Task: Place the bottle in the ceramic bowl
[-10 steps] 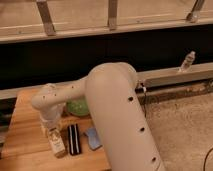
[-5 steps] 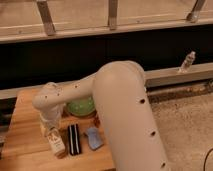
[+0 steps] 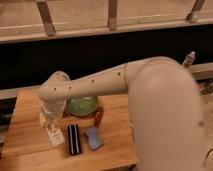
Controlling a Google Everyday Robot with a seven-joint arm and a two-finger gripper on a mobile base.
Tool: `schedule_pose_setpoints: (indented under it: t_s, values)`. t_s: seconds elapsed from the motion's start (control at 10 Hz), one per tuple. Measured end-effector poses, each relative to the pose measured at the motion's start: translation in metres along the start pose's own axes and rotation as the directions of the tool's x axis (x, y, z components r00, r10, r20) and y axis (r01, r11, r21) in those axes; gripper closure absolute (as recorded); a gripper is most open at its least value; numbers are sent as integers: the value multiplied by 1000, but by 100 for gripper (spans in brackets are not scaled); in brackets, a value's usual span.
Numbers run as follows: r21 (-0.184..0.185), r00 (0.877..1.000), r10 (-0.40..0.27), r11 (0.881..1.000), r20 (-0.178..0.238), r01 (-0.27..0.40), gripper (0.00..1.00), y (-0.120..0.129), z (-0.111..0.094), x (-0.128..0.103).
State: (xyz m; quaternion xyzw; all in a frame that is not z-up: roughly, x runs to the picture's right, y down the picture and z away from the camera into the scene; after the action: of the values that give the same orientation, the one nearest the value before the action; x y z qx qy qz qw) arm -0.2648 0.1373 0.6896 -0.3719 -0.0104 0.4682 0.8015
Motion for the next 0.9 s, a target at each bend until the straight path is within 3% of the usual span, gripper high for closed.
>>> schedule_pose_setpoints:
  t_s: [0.2, 0.4, 0.7, 0.9]
  values:
    - [33, 996, -22, 999, 86, 19, 100, -4, -55, -19]
    - [73, 988, -45, 997, 146, 35, 100, -13, -93, -39]
    - [104, 986, -43, 994, 160, 26, 100, -26, -111, -63]
    - [111, 988, -9, 994, 157, -8, 100, -58, -103, -81]
